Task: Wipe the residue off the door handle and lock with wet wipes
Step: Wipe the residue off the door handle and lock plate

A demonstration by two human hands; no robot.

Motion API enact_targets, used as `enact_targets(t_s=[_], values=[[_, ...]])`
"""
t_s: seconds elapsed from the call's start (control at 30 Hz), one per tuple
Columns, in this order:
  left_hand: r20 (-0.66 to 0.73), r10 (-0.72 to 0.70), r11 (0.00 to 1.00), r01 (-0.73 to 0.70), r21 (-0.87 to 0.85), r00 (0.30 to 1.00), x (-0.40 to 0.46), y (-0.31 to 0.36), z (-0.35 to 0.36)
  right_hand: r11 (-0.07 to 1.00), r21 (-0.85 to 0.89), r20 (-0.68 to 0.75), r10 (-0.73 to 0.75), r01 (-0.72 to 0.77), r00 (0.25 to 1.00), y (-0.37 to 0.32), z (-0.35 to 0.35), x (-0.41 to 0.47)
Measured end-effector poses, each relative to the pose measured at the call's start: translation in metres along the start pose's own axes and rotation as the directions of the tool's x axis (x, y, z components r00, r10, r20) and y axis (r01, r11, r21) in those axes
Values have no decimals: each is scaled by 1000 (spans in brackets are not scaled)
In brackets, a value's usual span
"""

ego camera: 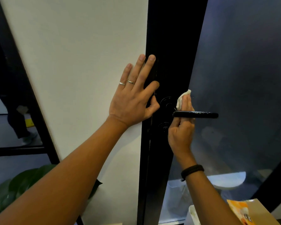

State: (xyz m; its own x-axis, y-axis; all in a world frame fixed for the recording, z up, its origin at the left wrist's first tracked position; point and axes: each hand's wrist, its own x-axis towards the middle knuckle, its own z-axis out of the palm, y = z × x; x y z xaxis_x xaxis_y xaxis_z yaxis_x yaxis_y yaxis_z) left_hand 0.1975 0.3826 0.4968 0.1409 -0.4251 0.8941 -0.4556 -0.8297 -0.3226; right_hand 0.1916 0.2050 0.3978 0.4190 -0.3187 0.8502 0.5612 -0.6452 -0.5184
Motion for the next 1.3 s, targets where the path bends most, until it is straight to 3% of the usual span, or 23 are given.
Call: enact_targets(t_s=[0.1, 0.4, 0.6, 0.73, 0.87, 1.0, 1.13, 1.3], values=[[-5, 4, 1000, -4, 8, 1000, -2, 1, 2, 998, 21, 89, -55, 54, 994, 2, -7, 17], [-7, 0, 1000, 0, -18, 1000, -2, 0, 3, 988, -153, 236, 57, -21, 970, 37, -28, -49], [-13, -5, 1000, 5, -8, 1000, -2, 0, 4, 997, -72, 160, 40, -29, 986, 21, -22, 11], [-12, -9, 1000, 9, -5, 1000, -2, 1, 3, 982, -190, 125, 8, 15, 992, 30, -27, -18], [-3, -15, 1000, 15, -15, 1000, -1, 0, 3, 985, 65, 124, 151, -160, 981, 31, -35, -37], [5, -13, 1000, 13, -9, 1000, 0, 1, 2, 973, 146, 37, 173, -177, 984, 13, -25, 0], [0, -15, 1000, 15, -11, 1000, 0, 0, 4, 997, 46, -26, 62, -61, 998, 16, -13, 21], [-3, -8, 1000, 8, -2, 1000, -1, 0, 4, 994, 19, 0, 108, -108, 994, 25, -13, -18]])
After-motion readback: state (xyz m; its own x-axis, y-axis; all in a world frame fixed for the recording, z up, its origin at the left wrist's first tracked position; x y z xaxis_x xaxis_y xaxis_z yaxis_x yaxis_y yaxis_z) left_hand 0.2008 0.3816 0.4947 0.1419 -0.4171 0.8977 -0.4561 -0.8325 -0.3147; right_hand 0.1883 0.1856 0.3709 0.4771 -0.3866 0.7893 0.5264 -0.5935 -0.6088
